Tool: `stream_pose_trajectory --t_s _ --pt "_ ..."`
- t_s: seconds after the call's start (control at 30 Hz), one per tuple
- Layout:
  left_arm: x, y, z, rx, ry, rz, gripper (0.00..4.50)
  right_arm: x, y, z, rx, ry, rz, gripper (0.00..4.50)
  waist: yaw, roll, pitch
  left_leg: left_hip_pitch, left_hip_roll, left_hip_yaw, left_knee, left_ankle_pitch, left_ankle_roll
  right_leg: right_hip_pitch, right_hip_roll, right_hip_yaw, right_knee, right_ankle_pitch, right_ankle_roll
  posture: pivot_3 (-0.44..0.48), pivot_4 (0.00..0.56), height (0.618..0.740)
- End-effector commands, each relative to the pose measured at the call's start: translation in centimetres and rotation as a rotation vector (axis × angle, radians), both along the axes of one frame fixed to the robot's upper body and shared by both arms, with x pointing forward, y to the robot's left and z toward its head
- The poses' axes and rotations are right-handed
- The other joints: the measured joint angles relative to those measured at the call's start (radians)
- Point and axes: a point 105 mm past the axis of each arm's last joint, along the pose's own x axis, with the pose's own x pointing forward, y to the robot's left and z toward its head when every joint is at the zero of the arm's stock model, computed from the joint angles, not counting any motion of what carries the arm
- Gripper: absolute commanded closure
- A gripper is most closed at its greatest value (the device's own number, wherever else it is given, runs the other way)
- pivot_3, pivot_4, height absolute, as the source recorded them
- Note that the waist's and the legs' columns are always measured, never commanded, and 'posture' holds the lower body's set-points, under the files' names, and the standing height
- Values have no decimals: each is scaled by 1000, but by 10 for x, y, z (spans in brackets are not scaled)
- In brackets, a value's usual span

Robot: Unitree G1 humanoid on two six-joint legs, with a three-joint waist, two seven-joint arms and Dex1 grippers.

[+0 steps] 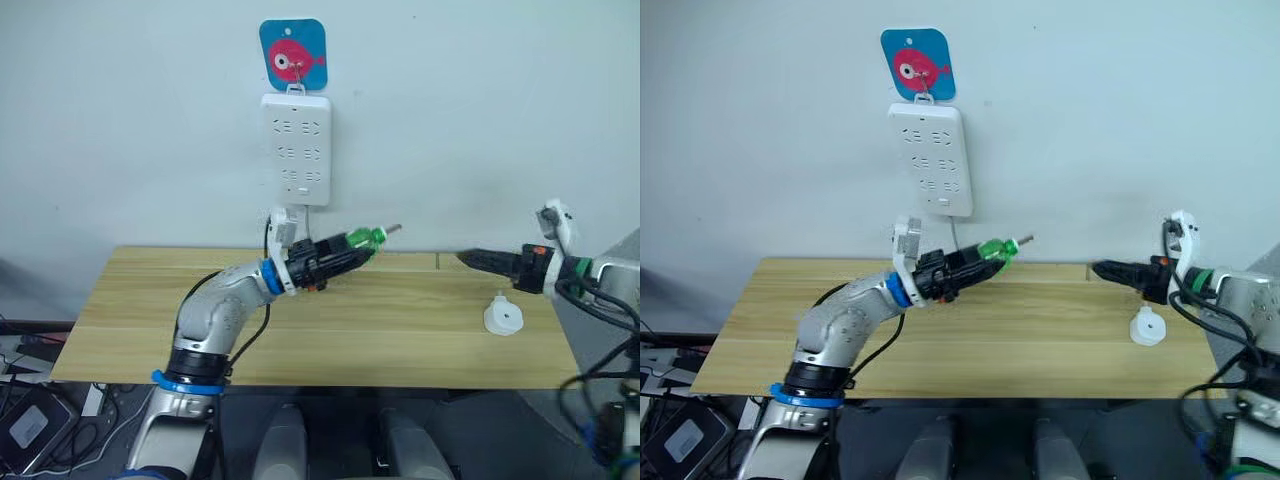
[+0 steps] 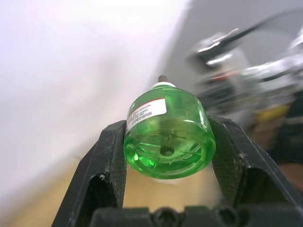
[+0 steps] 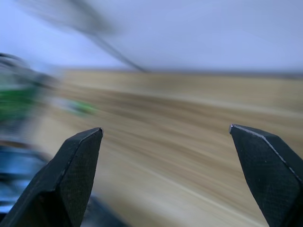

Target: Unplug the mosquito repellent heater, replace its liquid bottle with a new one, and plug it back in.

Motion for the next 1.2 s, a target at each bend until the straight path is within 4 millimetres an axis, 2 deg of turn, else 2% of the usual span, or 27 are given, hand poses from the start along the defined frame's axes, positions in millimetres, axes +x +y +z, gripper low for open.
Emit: stream_pose_trajectory --t_s 0.03,0.23,0.37,0.57,0.63,0.7,0.93,1.17,1.2 --pt "0 -11 17 -8 -218 107 2258 -21 27 21 128 -140 20 36 4 0 0 0 0 1 0 0 0 0 0 1 0 0 0 151 204 740" --pt "-11 -28 18 -37 -261 64 2258 -13 57 23 221 -101 -145 36 -11 1 0 -1 -1 2 0 0 0 -1 0 1 0 0 1 146 204 740" --pt "-18 -28 16 -37 -260 49 2258 -6 64 31 314 -47 -220 36 -19 1 0 0 0 1 0 0 0 -1 0 1 0 0 1 149 204 740" --pt "-25 -30 15 -34 -257 32 2258 -4 70 32 353 10 -248 36 -27 1 0 0 0 0 0 0 0 -1 1 0 0 0 0 157 204 740" --pt "-25 -29 14 -34 -253 34 2258 -5 71 32 357 21 -242 392 -27 1 0 -1 0 0 0 0 0 -1 1 0 0 0 0 157 204 740" --pt "-26 -29 14 -32 -253 33 2258 -7 74 32 353 29 -220 929 -28 1 0 -1 0 0 0 0 0 -1 1 0 0 0 0 160 203 740" --pt "-29 -32 13 -31 -251 22 2258 -12 80 30 337 44 -170 3583 -28 1 0 0 0 0 0 0 1 -1 1 0 0 -1 0 171 197 740" --pt "-29 -32 9 -27 -202 12 2258 -11 77 31 336 49 -163 3662 -23 1 0 -1 0 0 0 0 0 -1 1 0 0 -1 0 181 186 740" --pt "-27 -29 7 -18 -180 12 1533 -10 75 29 318 44 -172 3662 -21 1 0 -1 0 0 0 0 0 -1 1 0 0 -1 0 181 186 740"
